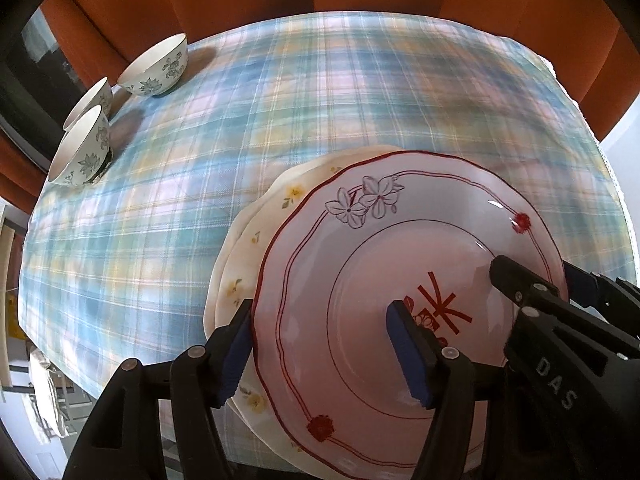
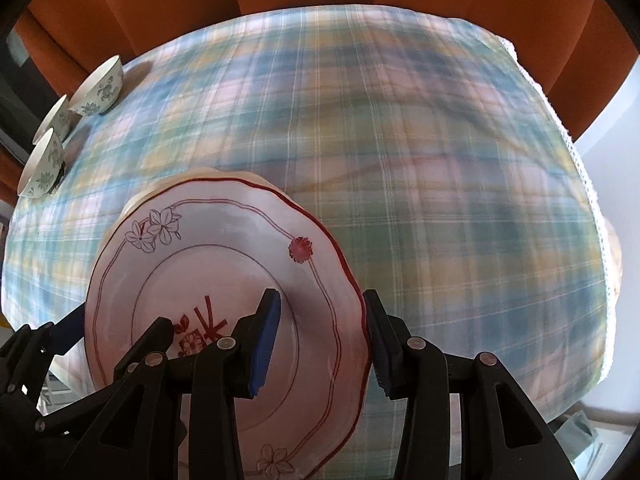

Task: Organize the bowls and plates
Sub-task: 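Lower the red-rimmed plate onto the yellow-flower stack and open both tools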

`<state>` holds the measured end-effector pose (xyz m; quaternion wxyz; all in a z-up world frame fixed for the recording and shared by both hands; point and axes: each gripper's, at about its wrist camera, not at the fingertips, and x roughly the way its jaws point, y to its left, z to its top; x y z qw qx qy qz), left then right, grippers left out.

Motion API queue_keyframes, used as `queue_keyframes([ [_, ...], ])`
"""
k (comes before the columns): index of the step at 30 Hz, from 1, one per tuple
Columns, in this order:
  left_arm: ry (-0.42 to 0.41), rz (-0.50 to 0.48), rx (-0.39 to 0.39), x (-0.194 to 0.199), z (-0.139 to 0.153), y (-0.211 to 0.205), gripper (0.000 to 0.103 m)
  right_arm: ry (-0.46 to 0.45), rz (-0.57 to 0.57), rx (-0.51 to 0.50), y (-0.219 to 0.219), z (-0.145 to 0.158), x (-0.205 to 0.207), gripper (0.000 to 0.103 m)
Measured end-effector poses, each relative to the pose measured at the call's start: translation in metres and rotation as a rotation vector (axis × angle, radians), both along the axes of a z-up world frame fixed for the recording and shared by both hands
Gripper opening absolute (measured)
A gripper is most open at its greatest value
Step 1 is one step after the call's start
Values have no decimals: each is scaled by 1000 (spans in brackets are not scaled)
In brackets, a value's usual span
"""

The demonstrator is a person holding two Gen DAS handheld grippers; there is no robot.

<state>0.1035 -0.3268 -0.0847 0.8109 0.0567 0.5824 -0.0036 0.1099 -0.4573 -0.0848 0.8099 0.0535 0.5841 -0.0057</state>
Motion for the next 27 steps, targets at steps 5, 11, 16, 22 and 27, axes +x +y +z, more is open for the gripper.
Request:
queue_keyframes([
  [5, -12, -9, 14, 1, 0, 0, 67, -16, -17, 53, -8, 4, -2, 46],
  [11, -14, -15, 23, 1, -1, -1, 67, -87, -38, 47, -14, 18, -5, 29],
  [16, -25, 5, 18, 0, 1, 5, 67, -110, 16, 5, 1, 24, -5, 23],
  [22, -20, -4, 9, -1, 1, 9, 67, -88, 122, 54, 32, 19, -5, 15],
  [27, -21, 18, -1, -1, 1, 14, 68, -111, 75, 20, 25, 24, -4, 16],
])
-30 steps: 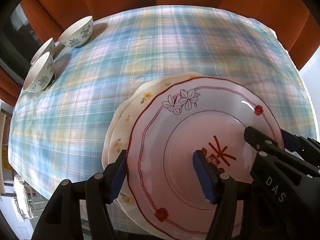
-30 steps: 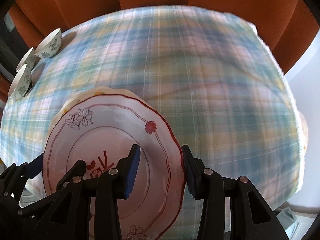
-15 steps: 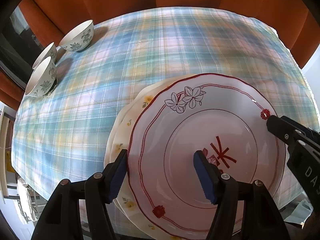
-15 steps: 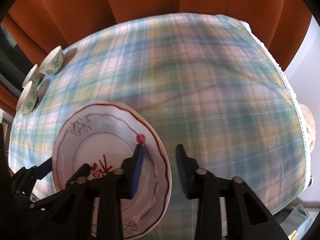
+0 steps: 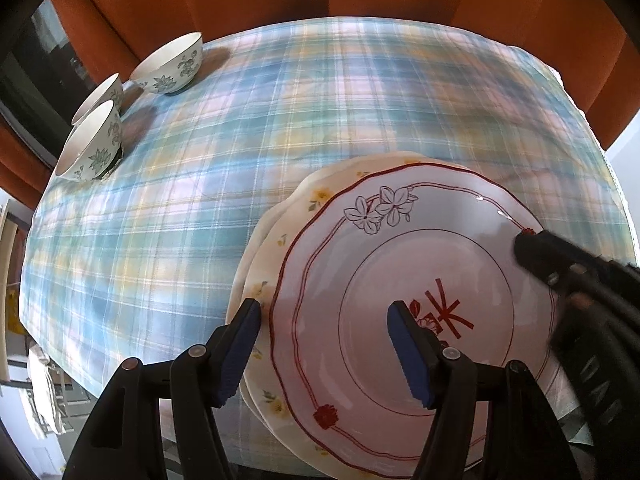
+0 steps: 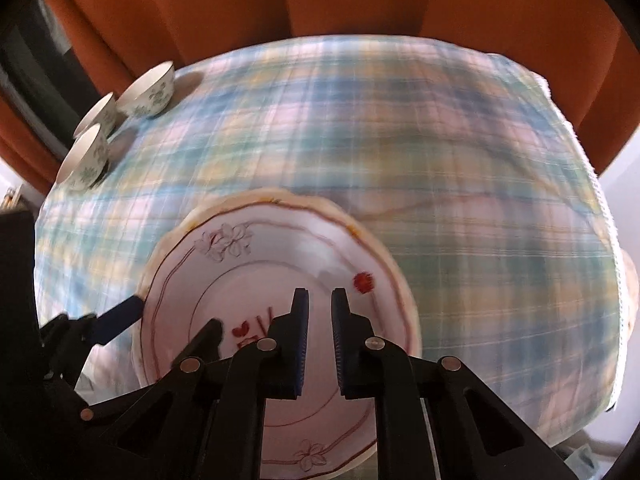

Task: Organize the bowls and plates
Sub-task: 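Lower the red-rimmed plate onto the yellow-flower stack and open both tools, then move both tools to the plain beige-rimmed plate beside the bowls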

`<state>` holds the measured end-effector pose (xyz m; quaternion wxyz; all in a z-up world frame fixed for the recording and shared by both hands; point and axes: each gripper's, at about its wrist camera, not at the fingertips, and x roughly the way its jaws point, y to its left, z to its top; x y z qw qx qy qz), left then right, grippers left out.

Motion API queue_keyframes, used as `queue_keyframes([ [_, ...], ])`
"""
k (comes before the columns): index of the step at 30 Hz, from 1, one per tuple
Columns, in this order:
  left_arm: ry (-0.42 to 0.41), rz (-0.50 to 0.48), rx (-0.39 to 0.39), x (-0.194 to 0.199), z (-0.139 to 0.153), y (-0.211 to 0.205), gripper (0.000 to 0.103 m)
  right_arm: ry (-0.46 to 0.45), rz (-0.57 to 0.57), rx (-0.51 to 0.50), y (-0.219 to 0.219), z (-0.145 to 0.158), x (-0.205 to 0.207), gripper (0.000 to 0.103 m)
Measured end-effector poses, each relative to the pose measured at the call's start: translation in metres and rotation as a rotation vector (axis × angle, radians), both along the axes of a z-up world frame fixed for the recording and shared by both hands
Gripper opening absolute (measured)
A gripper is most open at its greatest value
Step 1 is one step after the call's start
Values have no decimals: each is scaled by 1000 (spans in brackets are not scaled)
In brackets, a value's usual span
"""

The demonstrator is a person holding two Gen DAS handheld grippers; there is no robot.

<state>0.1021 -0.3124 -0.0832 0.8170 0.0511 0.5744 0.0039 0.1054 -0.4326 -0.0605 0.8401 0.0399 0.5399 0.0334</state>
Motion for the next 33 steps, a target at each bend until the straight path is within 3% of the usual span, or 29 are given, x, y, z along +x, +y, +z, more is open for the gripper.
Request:
queue_keyframes([
  [2, -1, 0, -3, -1, 0, -1, 68, -13, -18, -20, -4, 4, 0, 23],
  [4, -1, -3, -9, -1, 0, -2, 70, -14, -34, -38, -7, 4, -1, 54],
  [5, -1, -4, -10, -1, 0, -3, 71, -15, -44, -40, -9, 3, -1, 56],
  [8, -1, -4, -10, -2, 0, -3, 73, 14, -46, -32, -11, -4, -1, 55],
  [13, -1, -5, 0, -3, -2, -5, 74, 33, -41, -19, -15, -10, -2, 44],
  [24, -8, 22, 9, 0, 3, 6, 75, 33, -17, -12, -7, -8, 3, 44],
  [26, -19, 22, -9, 1, 8, 12, 80, 8, -17, -22, -3, 0, 5, 46],
  [28, -39, 27, -28, 3, 14, 19, 83, -10, -11, -26, 1, 6, 6, 61],
  [33, -77, 33, -61, 10, 26, 43, 86, -36, 4, -12, 20, 19, 9, 62],
])
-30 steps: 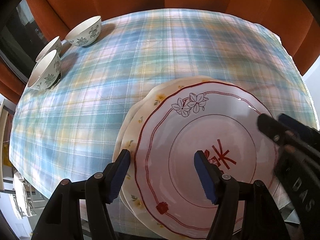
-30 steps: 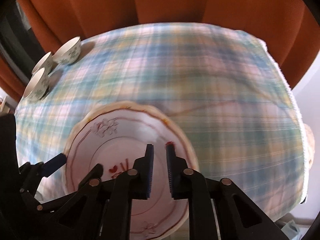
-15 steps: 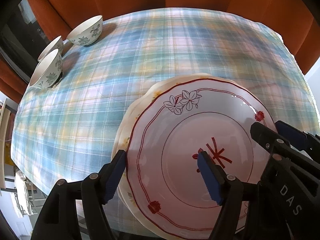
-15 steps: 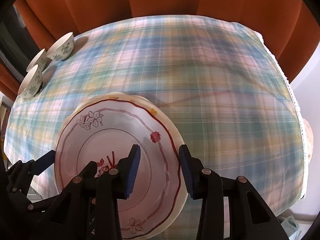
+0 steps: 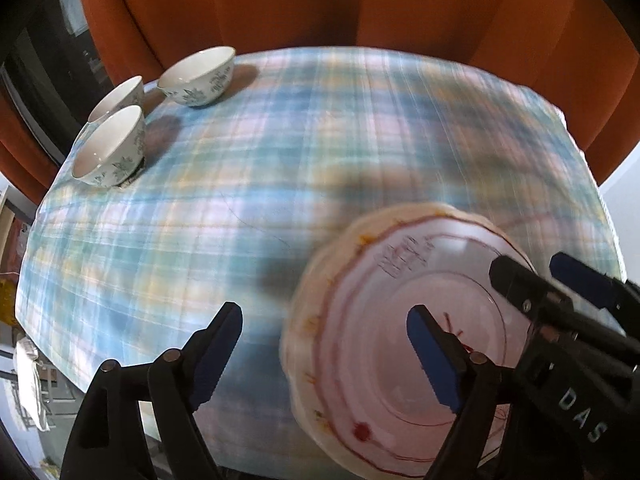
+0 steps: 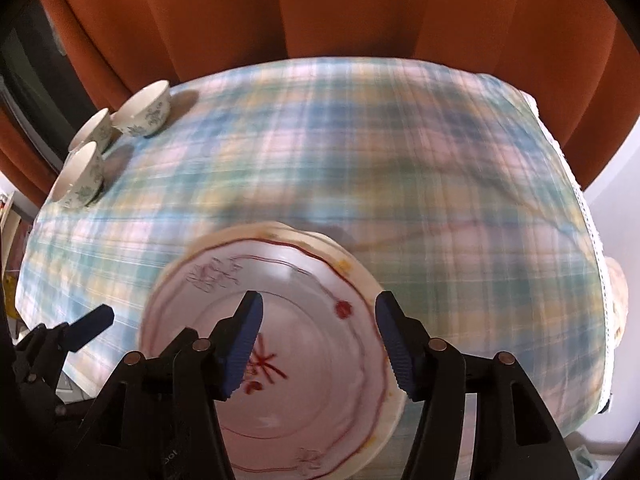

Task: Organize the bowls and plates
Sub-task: 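Move both tools to the plain beige-rimmed plate beside the bowls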

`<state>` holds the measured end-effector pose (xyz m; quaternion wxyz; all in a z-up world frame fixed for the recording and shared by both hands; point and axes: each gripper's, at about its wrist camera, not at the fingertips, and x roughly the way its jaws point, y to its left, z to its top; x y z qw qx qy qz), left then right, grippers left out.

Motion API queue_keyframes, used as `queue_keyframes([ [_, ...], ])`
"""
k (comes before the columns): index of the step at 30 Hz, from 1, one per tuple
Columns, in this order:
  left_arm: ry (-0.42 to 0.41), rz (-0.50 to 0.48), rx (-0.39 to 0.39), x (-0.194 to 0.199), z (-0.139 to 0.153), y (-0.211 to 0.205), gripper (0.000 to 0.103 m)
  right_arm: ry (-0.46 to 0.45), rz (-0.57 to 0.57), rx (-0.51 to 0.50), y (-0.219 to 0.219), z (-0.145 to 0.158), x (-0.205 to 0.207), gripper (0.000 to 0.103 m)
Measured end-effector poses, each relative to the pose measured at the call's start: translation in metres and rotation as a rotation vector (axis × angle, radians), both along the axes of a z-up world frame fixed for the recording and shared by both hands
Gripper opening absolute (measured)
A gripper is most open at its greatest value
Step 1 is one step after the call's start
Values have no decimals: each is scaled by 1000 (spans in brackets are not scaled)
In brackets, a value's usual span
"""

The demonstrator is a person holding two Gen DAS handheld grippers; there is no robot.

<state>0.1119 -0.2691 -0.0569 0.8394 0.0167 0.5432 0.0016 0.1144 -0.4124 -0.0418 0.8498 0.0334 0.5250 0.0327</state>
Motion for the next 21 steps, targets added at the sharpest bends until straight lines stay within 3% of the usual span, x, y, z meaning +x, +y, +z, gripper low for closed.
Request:
queue_keyframes([
  [8, -41, -58, -12, 14, 15, 57, 86, -14, -32, 32, 55, 12, 7, 62],
  [21, -91, -154, 0, 47, 28, 172, 85, -31, -119, 18, 178, 25, 34, 62],
])
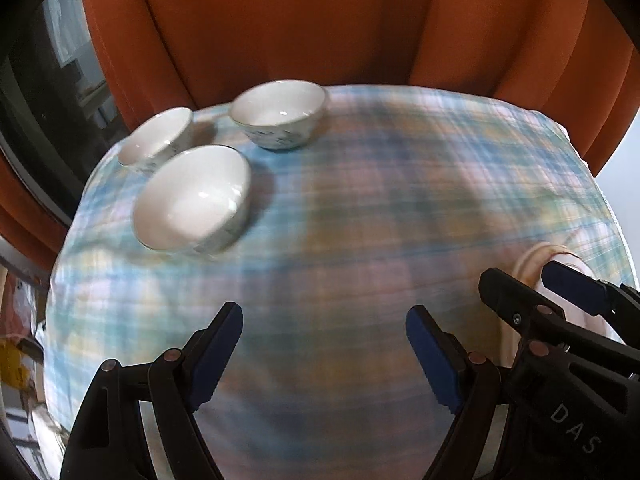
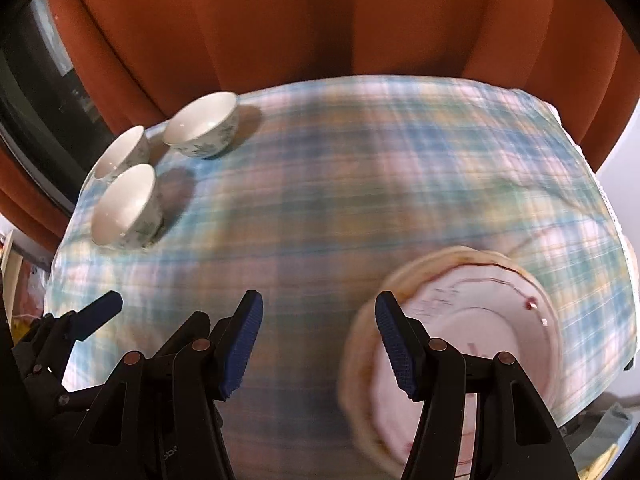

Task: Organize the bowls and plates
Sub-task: 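Move both tools to the plain beige-rimmed plate beside the bowls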

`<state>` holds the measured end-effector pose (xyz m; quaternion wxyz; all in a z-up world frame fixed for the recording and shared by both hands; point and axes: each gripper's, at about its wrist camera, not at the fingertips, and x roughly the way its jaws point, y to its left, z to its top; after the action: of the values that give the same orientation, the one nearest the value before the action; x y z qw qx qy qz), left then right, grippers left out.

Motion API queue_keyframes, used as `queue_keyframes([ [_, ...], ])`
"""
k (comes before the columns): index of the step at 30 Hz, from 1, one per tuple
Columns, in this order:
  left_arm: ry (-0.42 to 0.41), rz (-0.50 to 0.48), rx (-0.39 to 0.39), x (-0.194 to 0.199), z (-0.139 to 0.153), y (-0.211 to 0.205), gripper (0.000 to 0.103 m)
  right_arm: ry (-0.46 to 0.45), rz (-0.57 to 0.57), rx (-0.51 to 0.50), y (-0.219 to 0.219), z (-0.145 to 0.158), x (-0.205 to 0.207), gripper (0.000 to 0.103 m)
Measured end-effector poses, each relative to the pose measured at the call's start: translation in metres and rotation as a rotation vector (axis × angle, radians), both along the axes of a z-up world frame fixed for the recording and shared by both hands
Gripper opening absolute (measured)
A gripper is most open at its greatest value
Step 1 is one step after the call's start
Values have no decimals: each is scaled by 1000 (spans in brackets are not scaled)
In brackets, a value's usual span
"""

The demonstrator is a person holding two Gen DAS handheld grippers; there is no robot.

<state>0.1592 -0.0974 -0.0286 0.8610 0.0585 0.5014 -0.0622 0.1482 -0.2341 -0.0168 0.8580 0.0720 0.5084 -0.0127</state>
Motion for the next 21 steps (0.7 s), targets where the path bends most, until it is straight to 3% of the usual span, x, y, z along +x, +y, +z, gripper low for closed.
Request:
queue_keyframes([
  [5, -27, 19, -6, 17, -1, 47, 85, -35, -7, -10, 45, 0, 15, 67],
  [7, -23, 27, -14, 26, 0, 67, 85, -38, -23, -20, 61, 0, 23, 79],
  [8, -23, 27, -12, 30, 1, 74, 85, -42, -32, -15, 70, 0, 28, 80],
  [15, -55, 58, -8, 64, 0, 110, 85, -71, -34, -9, 116, 0, 65, 80],
  [21, -58, 108, -28, 95, -10, 132, 76, -87, 10, -18, 148, -4, 100, 80],
])
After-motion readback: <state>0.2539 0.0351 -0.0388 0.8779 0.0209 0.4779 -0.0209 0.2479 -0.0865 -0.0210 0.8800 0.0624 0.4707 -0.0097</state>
